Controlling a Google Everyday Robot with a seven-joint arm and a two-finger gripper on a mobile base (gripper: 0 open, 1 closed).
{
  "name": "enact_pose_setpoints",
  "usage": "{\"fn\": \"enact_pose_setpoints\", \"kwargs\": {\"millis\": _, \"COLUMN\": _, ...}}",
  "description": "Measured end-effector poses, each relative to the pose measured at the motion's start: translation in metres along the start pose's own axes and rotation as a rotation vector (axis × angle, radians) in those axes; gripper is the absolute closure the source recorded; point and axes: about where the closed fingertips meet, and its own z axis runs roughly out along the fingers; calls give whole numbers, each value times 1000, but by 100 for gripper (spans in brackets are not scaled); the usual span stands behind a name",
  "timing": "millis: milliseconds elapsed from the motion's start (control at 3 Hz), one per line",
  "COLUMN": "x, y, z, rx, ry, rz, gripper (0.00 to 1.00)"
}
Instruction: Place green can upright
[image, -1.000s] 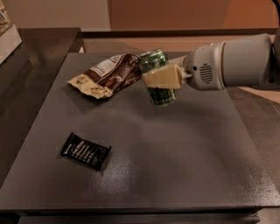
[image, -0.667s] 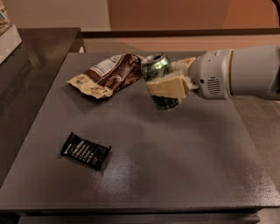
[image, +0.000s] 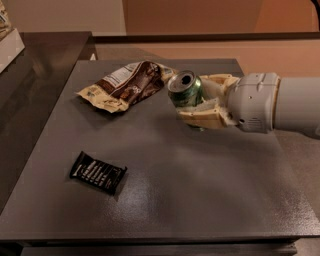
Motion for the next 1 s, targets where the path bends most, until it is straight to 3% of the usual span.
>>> {"fn": "enact_pose_setpoints", "kwargs": {"millis": 333, "x": 7, "y": 0, "z": -5, "rx": 28, "ry": -67, "rz": -67, "gripper": 100}}
{"fn": "enact_pose_setpoints", "kwargs": {"millis": 1000, "x": 26, "y": -2, "z": 2, "rx": 46, "ry": -142, "rz": -41, "gripper": 100}}
